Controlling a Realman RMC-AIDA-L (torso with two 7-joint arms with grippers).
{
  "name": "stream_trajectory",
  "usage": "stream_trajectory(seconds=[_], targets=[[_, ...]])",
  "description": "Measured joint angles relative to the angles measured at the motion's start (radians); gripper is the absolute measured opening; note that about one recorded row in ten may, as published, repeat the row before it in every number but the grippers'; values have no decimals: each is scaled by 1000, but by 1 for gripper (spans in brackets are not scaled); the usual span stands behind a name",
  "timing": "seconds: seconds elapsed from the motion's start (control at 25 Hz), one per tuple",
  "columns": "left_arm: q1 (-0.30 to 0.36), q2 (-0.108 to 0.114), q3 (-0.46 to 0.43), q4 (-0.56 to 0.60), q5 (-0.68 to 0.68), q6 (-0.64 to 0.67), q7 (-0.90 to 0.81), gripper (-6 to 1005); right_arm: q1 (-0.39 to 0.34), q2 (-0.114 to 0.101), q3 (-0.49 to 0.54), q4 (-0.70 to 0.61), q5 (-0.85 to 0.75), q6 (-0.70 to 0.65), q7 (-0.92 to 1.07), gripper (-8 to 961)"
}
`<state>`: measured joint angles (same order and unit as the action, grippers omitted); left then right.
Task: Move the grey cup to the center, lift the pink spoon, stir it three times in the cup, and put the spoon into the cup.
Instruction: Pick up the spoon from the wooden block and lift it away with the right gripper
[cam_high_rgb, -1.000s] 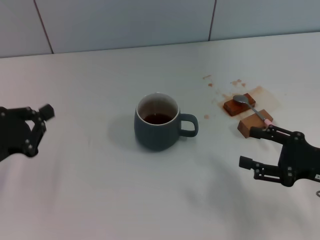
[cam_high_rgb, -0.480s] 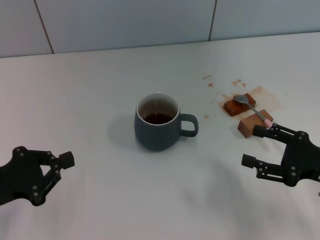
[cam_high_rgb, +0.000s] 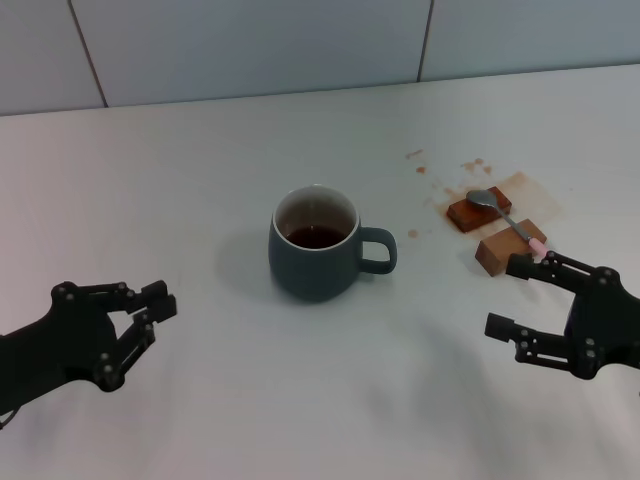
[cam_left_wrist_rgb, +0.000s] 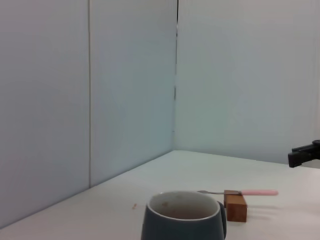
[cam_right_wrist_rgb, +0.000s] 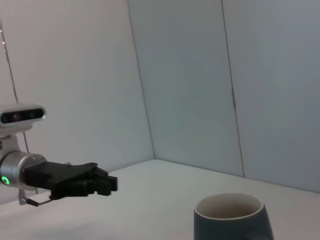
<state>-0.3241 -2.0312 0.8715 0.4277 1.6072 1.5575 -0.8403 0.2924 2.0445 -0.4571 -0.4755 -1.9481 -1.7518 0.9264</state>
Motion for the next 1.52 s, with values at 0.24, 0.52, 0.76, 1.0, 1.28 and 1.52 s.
stream_trajectory(seconds=[0.24, 0.52, 0.76, 1.0, 1.28, 1.52], targets=[[-3, -4, 0, 0, -3, -1, 0, 144, -3, 0, 0, -2, 0, -12, 0, 761], [-5, -13, 3, 14, 0, -1, 0, 502, -3, -1, 0, -2, 0, -12, 0, 759], [-1, -15, 2, 20, 1, -3, -1, 705, -2, 0, 1, 2, 0, -12, 0, 758], [3, -14, 1, 20, 2, -4, -12, 798, -2, -18, 165, 144, 0, -126, 140, 756], [9, -13, 1, 20, -4, -4, -13, 860, -112, 16, 568, 308, 0, -89, 842, 754], [7, -9, -10, 24, -7, 4, -14, 860, -147, 20, 592, 303, -8, 52, 1095, 752]])
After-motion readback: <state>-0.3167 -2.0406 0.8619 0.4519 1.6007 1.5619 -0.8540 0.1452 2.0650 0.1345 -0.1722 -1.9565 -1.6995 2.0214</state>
